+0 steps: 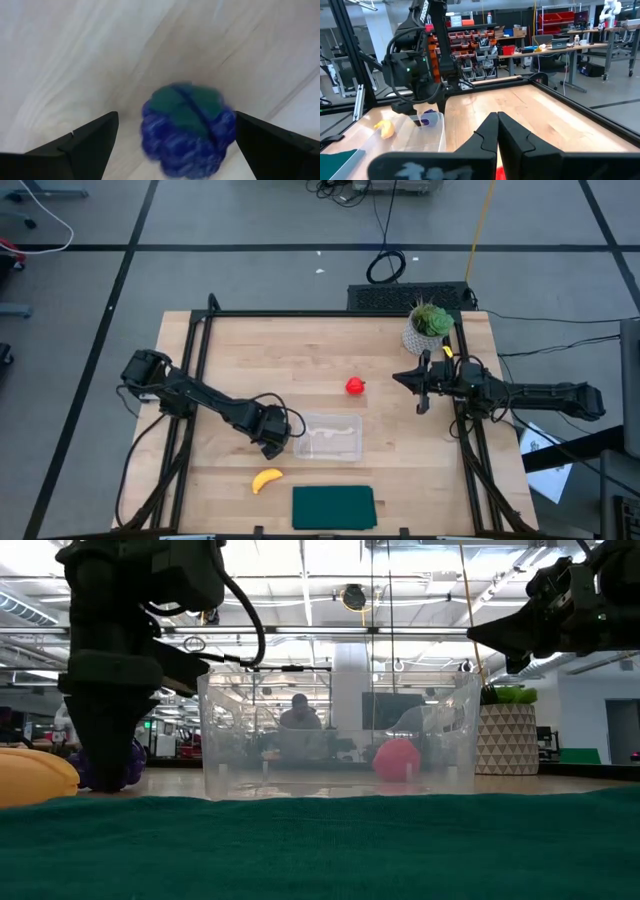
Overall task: Pick and placing Produce into tupperware
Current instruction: Put the grapes into the transparent bin
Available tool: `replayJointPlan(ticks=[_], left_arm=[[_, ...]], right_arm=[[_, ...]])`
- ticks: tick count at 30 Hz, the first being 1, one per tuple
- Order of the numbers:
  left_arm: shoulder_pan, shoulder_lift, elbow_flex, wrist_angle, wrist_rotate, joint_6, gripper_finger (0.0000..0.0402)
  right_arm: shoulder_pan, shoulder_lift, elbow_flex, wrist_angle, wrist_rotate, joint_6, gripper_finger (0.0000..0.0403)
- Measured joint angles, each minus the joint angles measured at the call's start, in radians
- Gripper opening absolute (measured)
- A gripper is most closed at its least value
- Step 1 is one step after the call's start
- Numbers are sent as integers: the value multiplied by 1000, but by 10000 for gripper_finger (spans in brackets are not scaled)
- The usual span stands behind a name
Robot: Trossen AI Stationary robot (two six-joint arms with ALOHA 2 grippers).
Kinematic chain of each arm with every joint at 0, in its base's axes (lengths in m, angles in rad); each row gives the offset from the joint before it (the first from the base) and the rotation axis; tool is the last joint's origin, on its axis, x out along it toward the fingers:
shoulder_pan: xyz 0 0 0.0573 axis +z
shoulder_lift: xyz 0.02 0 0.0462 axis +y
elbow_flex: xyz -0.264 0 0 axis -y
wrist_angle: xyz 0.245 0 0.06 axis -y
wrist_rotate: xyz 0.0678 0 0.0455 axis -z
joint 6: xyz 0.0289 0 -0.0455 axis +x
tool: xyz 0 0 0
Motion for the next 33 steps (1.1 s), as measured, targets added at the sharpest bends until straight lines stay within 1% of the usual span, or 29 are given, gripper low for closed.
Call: replayJointPlan(ticks=[8,10,13,25,29,33], left_arm=[[0,1,0,-8,-5,4,387],[0,1,0,-8,-5,11,381],[0,1,0,-8,-4,15,358],[2,-4,0,-14,27,34,237],[7,-12,0,-16,21,47,212],[18,-40,0,-28,18,64,206]], right_arm=[[0,1,0,7,0,0,0],[0,1,0,7,0,-1,0],[0,1,0,7,0,-1,0],[0,1,0,7,0,-1,0],[0,1,0,7,0,-1,0],[0,1,0,7,0,-1,0]])
